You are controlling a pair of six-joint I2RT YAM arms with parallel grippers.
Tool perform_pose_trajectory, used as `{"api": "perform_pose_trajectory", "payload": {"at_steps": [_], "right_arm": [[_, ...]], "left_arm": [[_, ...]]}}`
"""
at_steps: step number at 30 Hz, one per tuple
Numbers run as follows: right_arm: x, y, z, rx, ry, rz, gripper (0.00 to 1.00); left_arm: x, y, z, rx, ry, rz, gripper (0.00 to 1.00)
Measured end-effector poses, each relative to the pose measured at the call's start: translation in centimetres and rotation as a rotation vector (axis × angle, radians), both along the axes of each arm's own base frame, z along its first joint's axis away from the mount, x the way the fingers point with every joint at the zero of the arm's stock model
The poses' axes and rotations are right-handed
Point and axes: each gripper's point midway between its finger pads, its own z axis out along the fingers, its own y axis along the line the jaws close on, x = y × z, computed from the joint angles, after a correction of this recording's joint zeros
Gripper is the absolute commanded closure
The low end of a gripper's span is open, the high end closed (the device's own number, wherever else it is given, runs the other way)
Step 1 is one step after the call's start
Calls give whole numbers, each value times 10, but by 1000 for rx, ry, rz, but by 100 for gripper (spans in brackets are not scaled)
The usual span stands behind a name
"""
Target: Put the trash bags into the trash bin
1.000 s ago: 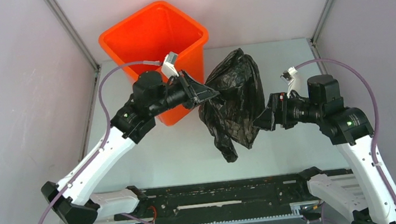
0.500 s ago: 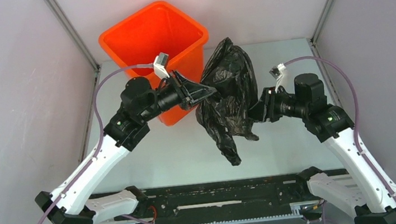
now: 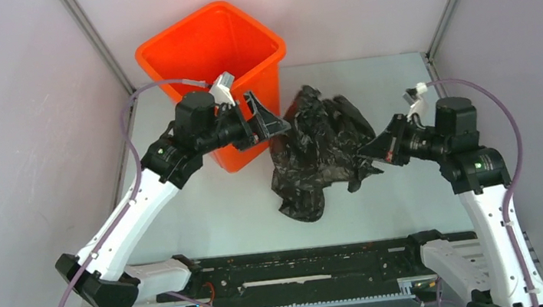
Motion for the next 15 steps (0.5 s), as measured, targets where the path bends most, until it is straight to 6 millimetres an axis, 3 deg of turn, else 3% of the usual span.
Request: {"api": "perform_pose_trajectory", "payload": {"at_steps": [3, 8, 15], "right_arm": [[1, -7, 11, 104, 71, -52, 100], [9, 7, 38, 309, 193, -21, 100], [27, 16, 70, 458, 261, 26, 100]], "left_arm": [[1, 8, -2, 72, -39, -2, 1], [-9, 9, 10, 123, -150, -54, 0], [-76, -25, 42, 183, -469, -320, 0]]}}
